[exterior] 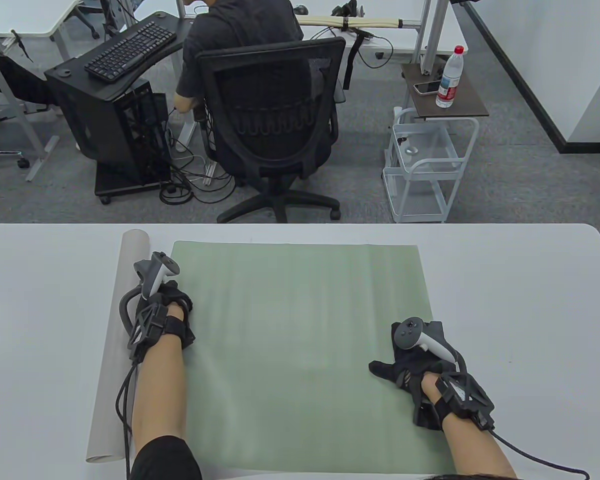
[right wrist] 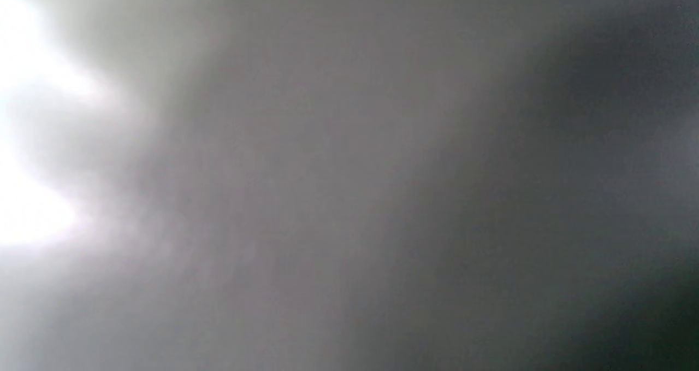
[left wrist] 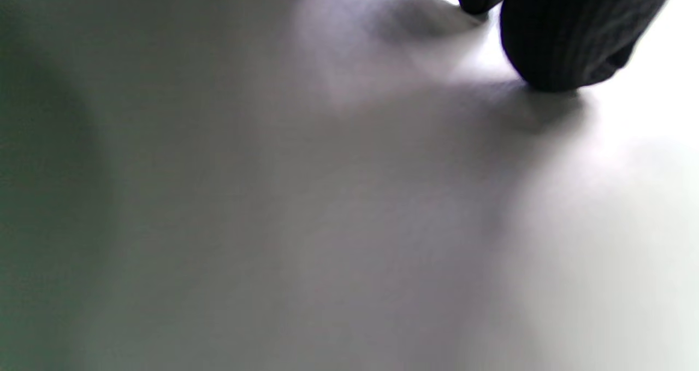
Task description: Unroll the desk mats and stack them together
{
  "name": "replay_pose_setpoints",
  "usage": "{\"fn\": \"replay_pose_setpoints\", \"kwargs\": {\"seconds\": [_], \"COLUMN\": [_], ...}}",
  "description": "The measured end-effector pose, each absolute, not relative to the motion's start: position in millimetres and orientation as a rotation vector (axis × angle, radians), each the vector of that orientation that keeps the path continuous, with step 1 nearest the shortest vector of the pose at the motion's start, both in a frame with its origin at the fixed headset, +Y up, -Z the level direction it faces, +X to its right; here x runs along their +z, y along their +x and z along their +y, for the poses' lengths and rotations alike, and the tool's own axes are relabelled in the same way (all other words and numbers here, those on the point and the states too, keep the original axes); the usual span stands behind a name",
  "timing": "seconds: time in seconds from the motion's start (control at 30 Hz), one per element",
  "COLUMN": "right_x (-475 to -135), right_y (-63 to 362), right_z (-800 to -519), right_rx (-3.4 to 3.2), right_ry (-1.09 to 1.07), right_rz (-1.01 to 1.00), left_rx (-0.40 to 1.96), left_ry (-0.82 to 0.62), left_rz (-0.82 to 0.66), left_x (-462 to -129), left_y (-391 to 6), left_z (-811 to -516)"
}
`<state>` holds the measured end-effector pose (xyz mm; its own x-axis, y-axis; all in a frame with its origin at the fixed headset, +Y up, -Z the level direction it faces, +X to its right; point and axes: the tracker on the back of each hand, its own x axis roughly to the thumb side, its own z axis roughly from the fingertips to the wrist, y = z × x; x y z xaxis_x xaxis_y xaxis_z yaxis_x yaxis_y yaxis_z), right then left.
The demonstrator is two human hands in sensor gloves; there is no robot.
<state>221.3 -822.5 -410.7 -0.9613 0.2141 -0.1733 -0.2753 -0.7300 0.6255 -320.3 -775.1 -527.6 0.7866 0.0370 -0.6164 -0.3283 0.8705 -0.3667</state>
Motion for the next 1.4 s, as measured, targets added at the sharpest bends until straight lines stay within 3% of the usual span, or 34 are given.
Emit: {"fn": "replay_pose_setpoints", "kwargs": {"seconds": [0.7, 1.4], "right_x": [-411, -410], "right_y": [221, 221], "right_z": [-823, -823], "right_rx": [2.706, 2.703], "right_ry": [-0.129, -0.125], "right_rz": [0.981, 0.981], "left_rx": [0.121, -0.253], "left_ry": [-0.608, -0.773], "left_rz": [0.572, 0.391], "left_x": [-427, -332], "left_y": [-319, -286], "left_z": [-768, -761]}}
